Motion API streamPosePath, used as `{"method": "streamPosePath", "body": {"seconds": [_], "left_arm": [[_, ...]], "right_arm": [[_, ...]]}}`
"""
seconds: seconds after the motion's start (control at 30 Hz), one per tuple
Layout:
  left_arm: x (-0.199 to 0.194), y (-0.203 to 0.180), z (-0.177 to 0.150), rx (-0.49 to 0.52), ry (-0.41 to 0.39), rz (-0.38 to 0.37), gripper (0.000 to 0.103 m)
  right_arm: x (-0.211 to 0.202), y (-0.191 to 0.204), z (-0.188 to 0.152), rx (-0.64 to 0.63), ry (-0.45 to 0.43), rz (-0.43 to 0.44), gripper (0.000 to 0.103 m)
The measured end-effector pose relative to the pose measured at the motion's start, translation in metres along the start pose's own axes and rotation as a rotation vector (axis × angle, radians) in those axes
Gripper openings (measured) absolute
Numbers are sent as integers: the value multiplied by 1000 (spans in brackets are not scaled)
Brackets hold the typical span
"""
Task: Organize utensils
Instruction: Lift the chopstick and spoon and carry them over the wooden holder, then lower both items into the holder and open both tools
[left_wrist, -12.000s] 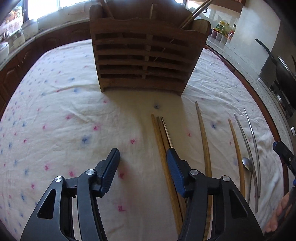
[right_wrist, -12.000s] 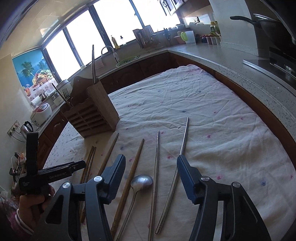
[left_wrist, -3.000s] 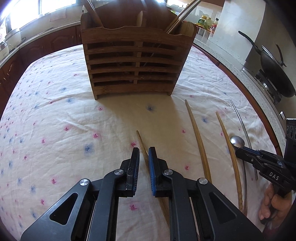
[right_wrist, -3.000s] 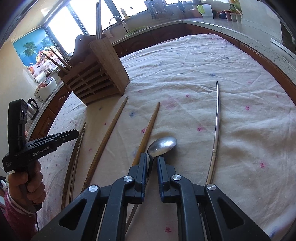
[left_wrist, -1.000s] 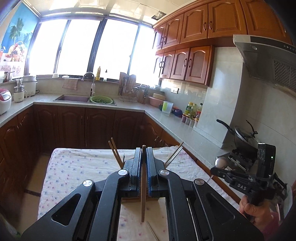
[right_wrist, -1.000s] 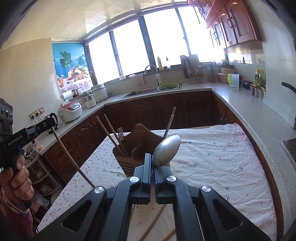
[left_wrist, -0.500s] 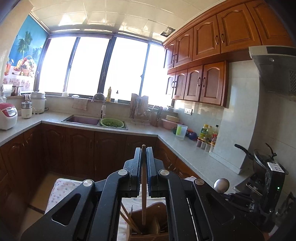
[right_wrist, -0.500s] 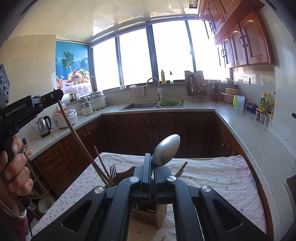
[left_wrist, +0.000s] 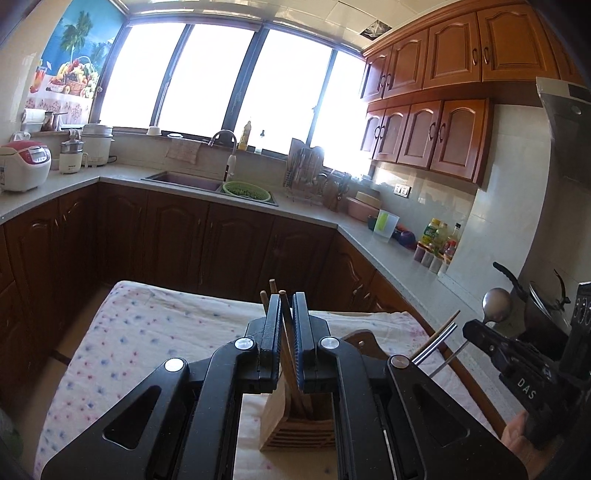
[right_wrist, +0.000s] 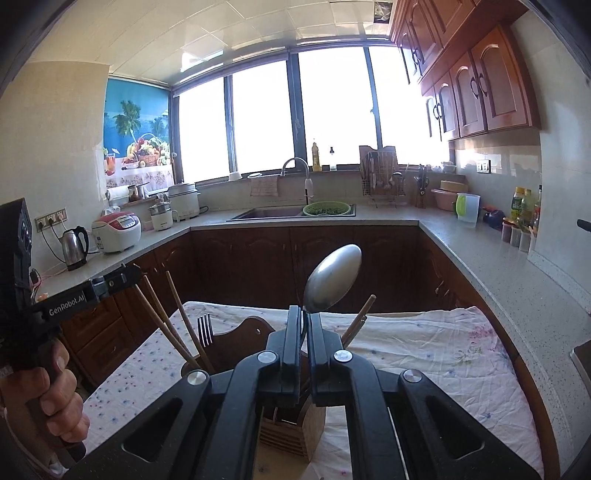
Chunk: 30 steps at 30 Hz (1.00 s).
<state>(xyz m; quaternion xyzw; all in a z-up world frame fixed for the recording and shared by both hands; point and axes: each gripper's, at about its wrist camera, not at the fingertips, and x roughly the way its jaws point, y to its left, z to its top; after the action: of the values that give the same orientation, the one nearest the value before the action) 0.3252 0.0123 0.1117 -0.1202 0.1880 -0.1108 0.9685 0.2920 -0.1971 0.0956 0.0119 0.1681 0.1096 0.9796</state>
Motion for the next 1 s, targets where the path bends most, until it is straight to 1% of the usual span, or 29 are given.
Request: {"method": "streamPosePath", "body": {"seconds": [0.1,0.17,0.4,0.53,0.63,0.83,0.97,1.0], "left_arm": [[2,0,-7,5,15,1,6],[0,-2,-9,17,6,2,6],[2,-5,-10,41,25,-20,6],[6,-10,-11,61,54,-33,6],[10,-9,-16,65,80,-46,6],[14,-12,-19,64,103,-42,6],[13,-10,-17,49,118,-41,7],[12,-10,-17,42,121,-42,7]], "right_arm": [[8,-3,-1,19,-1,-1,2],[15,-5,-3,31,1,2,2],[44,-4,-29,42,108,24,2],[60,-7,-41,57,192,56,3],[66,-12,-48,78,230,62,2],[67,-16,-51,117,236,86,3],[63,-21,-50,148,234,94,9],[61,-23,-50,158,234,94,14]]}}
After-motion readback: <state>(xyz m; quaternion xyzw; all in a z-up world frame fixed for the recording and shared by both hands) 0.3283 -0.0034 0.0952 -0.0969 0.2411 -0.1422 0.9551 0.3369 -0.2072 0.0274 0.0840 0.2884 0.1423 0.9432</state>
